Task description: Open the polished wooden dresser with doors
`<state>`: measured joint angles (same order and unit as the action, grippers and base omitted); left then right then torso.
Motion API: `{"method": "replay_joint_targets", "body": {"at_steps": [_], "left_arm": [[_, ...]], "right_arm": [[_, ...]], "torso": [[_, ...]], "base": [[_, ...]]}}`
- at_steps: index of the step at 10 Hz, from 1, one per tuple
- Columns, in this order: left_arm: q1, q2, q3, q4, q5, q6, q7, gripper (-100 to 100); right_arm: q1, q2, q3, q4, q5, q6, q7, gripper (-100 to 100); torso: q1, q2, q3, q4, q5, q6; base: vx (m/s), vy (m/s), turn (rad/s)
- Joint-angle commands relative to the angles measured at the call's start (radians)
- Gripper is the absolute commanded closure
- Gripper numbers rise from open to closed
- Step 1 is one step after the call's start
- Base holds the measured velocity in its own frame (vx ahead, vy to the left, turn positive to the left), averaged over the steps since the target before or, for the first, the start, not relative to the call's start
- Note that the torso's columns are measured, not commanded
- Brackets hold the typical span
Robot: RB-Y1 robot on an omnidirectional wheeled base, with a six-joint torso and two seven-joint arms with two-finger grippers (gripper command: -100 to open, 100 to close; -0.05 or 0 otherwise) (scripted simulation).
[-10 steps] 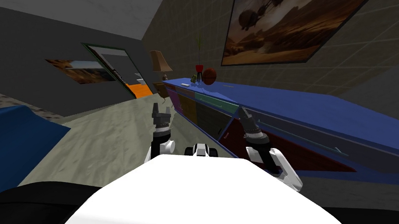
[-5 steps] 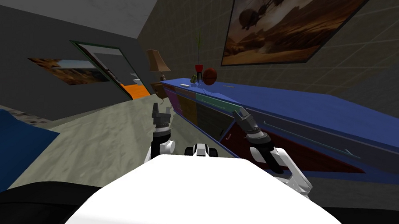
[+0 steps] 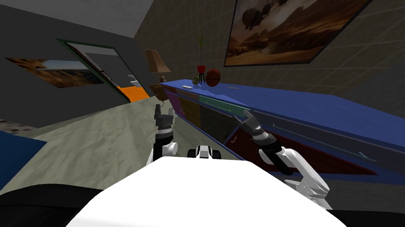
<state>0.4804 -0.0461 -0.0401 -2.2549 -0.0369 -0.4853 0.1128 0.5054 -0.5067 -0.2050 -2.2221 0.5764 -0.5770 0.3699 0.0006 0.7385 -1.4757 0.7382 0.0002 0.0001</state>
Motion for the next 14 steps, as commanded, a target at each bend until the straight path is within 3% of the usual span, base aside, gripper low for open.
{"method": "replay_joint_targets", "body": {"at_steps": [1, 2, 3, 6, 7, 13, 14], "left_arm": [[0.000, 0.000, 0.000, 0.000, 0.000, 0.000, 0.000, 0], [0.000, 0.000, 0.000, 0.000, 0.000, 0.000, 0.000, 0], [0.000, 0.000, 0.000, 0.000, 0.000, 0.000, 0.000, 0], [0.000, 0.000, 0.000, 0.000, 0.000, 0.000, 0.000, 0], [0.000, 0.000, 0.000, 0.000, 0.000, 0.000, 0.000, 0], [0.000, 0.000, 0.000, 0.000, 0.000, 0.000, 0.000, 0], [0.000, 0.000, 0.000, 0.000, 0.000, 0.000, 0.000, 0]], "right_arm": [[-0.006, -0.045, -0.017, 0.024, 0.071, 0.001, 0.057, -100], [-0.007, -0.075, -0.028, 0.037, 0.100, 0.003, 0.089, -100], [-0.007, -0.075, -0.028, 0.037, 0.111, 0.003, 0.089, -100], [-0.010, -0.165, -0.063, 0.079, 0.213, 0.008, 0.181, -100], [-0.010, -0.165, -0.063, 0.079, 0.228, 0.008, 0.184, -100], [-0.017, -0.301, -0.115, 0.149, 0.398, 0.018, 0.328, -100], [-0.017, -0.301, -0.115, 0.149, 0.406, 0.018, 0.328, -100]], "torso": [[-0.001, 0.000, 0.000, 0.000, 0.000, 0.000], [-0.001, 0.000, 0.000, 0.000, 0.000, 0.000], [0.000, -0.002, -0.001, -0.001, 0.000, 0.000], [0.000, -0.001, 0.000, 0.000, 0.000, 0.000], [0.001, -0.001, 0.000, 0.000, 0.000, 0.000], [0.000, -0.001, 0.000, 0.000, 0.000, 0.000], [0.001, -0.001, -0.001, 0.000, 0.000, 0.000]], "base": [[0.043, 0.068, -0.062], [0.071, 0.090, -0.122], [0.053, 0.067, -0.037], [0.056, 0.092, -0.088], [0.036, 0.078, -0.034], [0.047, 0.079, -0.073], [0.037, 0.075, -0.024]]}}
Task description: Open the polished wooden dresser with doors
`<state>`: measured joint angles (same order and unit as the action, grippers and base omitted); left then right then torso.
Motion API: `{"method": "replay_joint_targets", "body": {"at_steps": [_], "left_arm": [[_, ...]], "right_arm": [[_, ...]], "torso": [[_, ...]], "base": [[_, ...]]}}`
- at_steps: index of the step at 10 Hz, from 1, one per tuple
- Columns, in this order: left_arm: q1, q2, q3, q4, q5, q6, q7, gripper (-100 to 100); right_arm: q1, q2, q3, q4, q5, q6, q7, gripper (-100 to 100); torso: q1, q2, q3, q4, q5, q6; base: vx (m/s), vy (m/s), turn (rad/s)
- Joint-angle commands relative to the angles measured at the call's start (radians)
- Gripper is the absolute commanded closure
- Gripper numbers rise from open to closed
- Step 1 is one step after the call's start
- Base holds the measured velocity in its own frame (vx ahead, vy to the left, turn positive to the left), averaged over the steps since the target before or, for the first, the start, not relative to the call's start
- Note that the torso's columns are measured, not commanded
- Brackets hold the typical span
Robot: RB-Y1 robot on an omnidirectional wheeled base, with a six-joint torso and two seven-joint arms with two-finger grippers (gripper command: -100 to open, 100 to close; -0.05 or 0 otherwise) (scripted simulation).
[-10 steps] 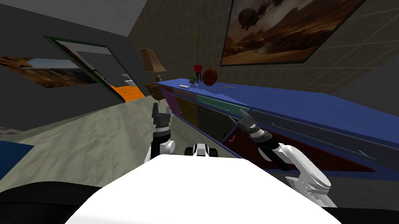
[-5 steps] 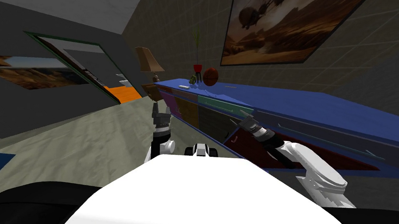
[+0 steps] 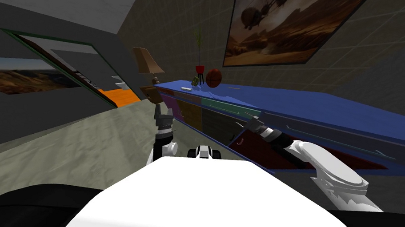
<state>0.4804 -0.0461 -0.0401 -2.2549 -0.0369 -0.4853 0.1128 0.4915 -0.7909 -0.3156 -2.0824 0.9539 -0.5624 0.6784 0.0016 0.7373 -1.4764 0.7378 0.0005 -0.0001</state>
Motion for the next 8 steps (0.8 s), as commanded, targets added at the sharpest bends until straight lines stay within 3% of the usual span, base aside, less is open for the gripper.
{"method": "replay_joint_targets", "body": {"at_steps": [1, 8], "left_arm": [[0.000, 0.000, 0.000, 0.000, 0.000, 0.000, 0.000, 0], [0.000, 0.000, 0.000, 0.000, 0.000, 0.000, 0.000, 0]], "right_arm": [[-0.004, -0.042, -0.013, 0.021, 0.060, 0.005, 0.044, -100], [-0.008, -0.171, -0.061, 0.073, 0.224, 0.012, 0.176, -100]], "torso": [[-0.002, 0.001, 0.001, 0.000, 0.000, 0.000], [-0.003, 0.001, 0.001, 0.000, -0.001, 0.000]], "base": [[0.031, 0.065, -0.045], [0.035, 0.073, -0.061]]}}
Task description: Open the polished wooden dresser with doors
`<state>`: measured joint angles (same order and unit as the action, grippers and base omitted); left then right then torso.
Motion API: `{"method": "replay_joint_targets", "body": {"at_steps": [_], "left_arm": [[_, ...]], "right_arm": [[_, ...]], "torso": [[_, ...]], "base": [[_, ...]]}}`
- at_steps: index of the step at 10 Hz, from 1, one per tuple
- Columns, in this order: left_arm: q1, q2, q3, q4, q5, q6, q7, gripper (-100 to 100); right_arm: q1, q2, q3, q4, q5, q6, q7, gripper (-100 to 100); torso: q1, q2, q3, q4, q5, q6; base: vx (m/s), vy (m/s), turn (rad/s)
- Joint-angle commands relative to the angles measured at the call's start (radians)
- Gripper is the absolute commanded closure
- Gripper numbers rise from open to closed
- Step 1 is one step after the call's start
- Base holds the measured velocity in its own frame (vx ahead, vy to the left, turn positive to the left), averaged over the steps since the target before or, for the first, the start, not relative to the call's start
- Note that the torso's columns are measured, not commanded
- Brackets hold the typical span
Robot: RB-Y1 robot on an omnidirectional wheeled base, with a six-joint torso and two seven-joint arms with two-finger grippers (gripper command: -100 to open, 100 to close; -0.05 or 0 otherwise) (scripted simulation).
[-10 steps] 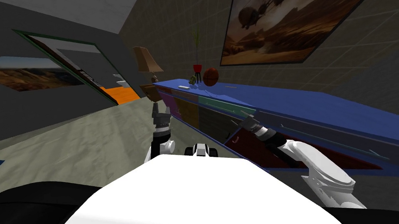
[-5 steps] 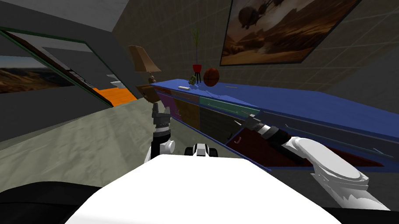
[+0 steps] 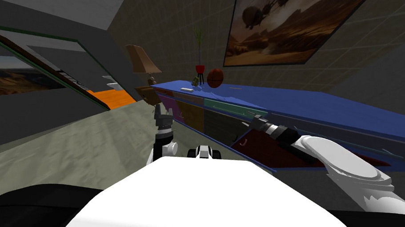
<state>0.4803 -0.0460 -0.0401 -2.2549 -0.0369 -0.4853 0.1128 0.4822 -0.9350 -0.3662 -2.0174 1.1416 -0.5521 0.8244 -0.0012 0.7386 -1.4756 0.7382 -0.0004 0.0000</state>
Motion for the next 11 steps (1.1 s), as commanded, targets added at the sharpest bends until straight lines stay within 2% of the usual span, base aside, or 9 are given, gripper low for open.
{"method": "replay_joint_targets", "body": {"at_steps": [1, 2, 3, 8, 9, 11], "left_arm": [[0.000, 0.000, 0.000, 0.000, 0.000, 0.000, 0.000, 0], [0.000, 0.000, 0.000, 0.000, 0.000, 0.000, 0.000, 0], [0.000, 0.000, 0.000, 0.000, 0.000, 0.000, 0.000, 0], [0.000, 0.000, 0.000, 0.000, 0.000, 0.000, 0.000, 0], [0.000, 0.000, 0.000, 0.000, 0.000, 0.000, 0.000, 0], [0.000, 0.000, 0.000, 0.000, 0.000, 0.000, 0.000, 0]], "right_arm": [[0.000, -0.017, -0.005, 0.005, 0.022, 0.001, 0.016, -100], [-0.001, -0.019, -0.006, 0.006, 0.024, 0.002, 0.020, -100], [-0.001, -0.019, -0.006, 0.006, 0.024, 0.001, 0.019, 100], [0.013, -0.025, -0.015, -0.024, 0.023, -0.005, 0.011, 100], [-0.006, 0.007, -0.019, -0.010, 0.034, 0.029, 0.032, -100], [-0.028, 0.045, -0.023, 0.009, 0.047, 0.070, 0.057, -100]], "torso": [[0.001, 0.000, 0.000, 0.000, 0.000, 0.000], [-0.001, 0.000, 0.000, 0.000, 0.000, 0.000], [-0.001, 0.000, 0.000, 0.000, 0.000, 0.000], [0.003, 0.001, 0.000, 0.000, 0.001, 0.000], [-0.002, -0.005, -0.003, -0.001, 0.000, 0.000], [0.005, -0.008, -0.005, -0.003, 0.001, 0.000]], "base": [[0.012, 0.030, -0.012], [0.002, 0.006, 0.002], [0.000, 0.000, 0.000], [-0.131, 0.086, -0.055], [0.021, 0.105, 0.000], [0.051, 0.172, -0.008]]}}
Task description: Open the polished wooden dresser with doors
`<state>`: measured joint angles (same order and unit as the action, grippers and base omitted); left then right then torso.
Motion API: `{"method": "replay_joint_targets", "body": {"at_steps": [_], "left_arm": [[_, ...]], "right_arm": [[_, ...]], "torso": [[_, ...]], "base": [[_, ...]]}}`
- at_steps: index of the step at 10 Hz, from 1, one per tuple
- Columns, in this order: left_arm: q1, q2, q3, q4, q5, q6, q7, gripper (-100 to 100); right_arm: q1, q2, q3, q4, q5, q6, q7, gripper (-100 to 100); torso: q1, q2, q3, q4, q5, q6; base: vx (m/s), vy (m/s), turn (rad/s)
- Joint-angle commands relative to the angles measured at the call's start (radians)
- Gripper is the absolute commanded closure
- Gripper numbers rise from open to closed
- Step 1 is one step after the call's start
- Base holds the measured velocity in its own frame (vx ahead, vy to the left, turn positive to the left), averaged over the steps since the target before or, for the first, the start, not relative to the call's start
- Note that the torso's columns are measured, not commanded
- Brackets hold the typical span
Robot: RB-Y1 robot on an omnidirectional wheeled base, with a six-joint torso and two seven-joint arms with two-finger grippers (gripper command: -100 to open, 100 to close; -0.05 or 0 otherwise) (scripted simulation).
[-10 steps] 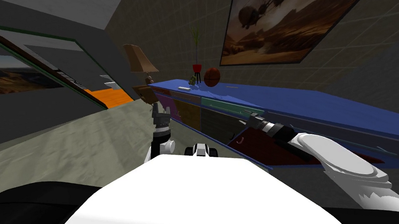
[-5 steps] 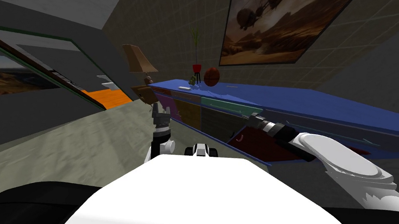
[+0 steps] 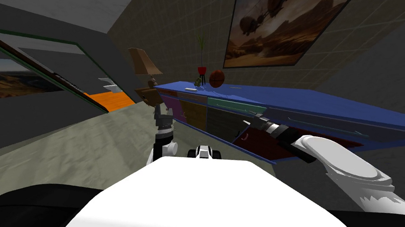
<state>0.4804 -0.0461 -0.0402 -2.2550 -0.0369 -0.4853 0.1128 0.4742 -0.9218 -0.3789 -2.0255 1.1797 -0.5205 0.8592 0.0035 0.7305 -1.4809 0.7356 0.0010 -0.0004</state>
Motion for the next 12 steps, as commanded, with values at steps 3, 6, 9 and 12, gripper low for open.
{"method": "replay_joint_targets", "body": {"at_steps": [3, 6, 9, 12], "left_arm": [[0.000, 0.000, 0.000, 0.000, 0.000, 0.000, 0.000, 0], [0.000, 0.000, 0.000, 0.000, 0.000, 0.000, 0.000, 0], [0.000, 0.000, 0.000, 0.000, 0.000, 0.000, 0.000, 0], [0.000, 0.000, 0.000, 0.000, 0.000, 0.000, 0.000, 0]], "right_arm": [[-0.055, 0.091, -0.017, 0.048, 0.027, 0.103, 0.060, -100], [-0.081, 0.136, -0.022, 0.073, 0.040, 0.152, 0.088, -100], [-0.113, 0.189, -0.027, 0.103, 0.055, 0.208, 0.120, -100], [-0.140, 0.235, -0.032, 0.128, 0.068, 0.258, 0.148, -100]], "torso": [[-0.003, 0.008, 0.005, 0.003, -0.001, 0.001], [-0.006, 0.009, 0.006, 0.003, -0.002, 0.001], [-0.003, 0.007, 0.005, 0.002, -0.001, 0.000], [-0.004, 0.007, 0.005, 0.002, -0.001, 0.001]], "base": [[0.068, 0.170, -0.004], [0.042, 0.130, -0.004], [0.039, 0.126, -0.004], [0.050, 0.132, -0.003]]}}
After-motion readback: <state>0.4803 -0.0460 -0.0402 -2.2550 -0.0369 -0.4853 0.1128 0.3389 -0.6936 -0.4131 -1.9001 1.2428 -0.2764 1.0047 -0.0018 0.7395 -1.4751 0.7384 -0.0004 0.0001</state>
